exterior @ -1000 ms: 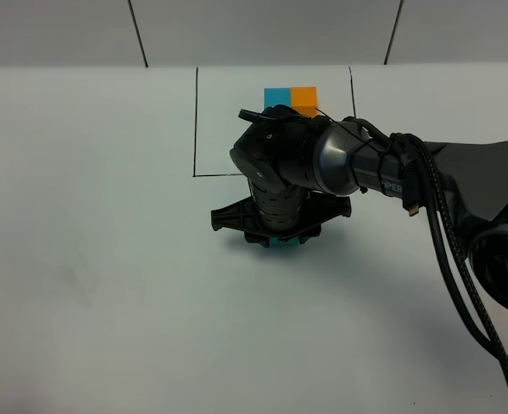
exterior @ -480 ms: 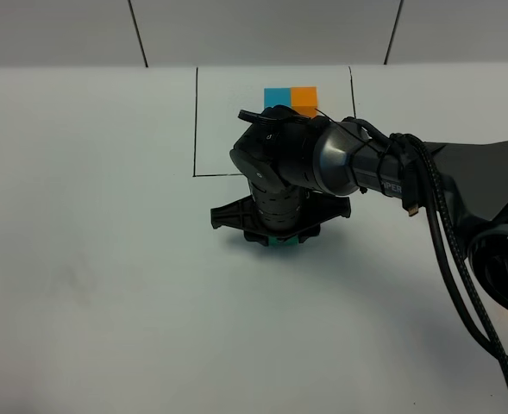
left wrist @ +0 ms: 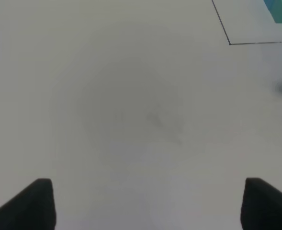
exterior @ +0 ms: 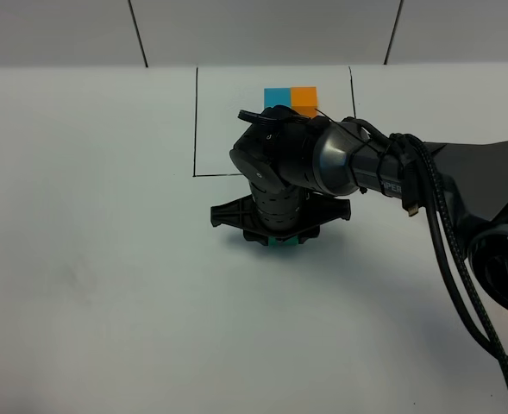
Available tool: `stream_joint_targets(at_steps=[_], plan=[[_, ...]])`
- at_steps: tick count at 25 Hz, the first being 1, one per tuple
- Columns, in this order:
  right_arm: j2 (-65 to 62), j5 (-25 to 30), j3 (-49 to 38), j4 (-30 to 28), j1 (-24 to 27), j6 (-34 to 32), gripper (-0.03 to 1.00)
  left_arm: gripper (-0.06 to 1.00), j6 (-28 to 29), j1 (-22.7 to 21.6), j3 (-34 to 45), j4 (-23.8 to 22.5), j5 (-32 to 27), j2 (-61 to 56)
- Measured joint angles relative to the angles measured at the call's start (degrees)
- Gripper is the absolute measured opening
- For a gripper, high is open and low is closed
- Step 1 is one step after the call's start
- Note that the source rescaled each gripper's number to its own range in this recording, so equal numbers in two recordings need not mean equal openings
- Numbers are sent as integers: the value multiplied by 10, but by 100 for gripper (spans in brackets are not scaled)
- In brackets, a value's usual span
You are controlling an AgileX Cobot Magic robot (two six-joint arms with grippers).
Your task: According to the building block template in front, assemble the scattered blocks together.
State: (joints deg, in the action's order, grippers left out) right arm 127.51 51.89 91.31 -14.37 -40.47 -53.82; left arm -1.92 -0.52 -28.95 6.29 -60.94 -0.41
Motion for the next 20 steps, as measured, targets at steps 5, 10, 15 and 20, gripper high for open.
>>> stream_joint_targets(at_steps=[5,10,15,20], plan=[[0,-1,0,1,0,-13,1,68,0,0,0,0,0,0],[0,-3,0,2,0,-13,1,68,0,0,0,0,0,0],[1,-3,0,2,0,-4,9,68,0,0,0,0,0,0],[2,0,0,4,1,15,57,68,0,0,0,0,0,0]])
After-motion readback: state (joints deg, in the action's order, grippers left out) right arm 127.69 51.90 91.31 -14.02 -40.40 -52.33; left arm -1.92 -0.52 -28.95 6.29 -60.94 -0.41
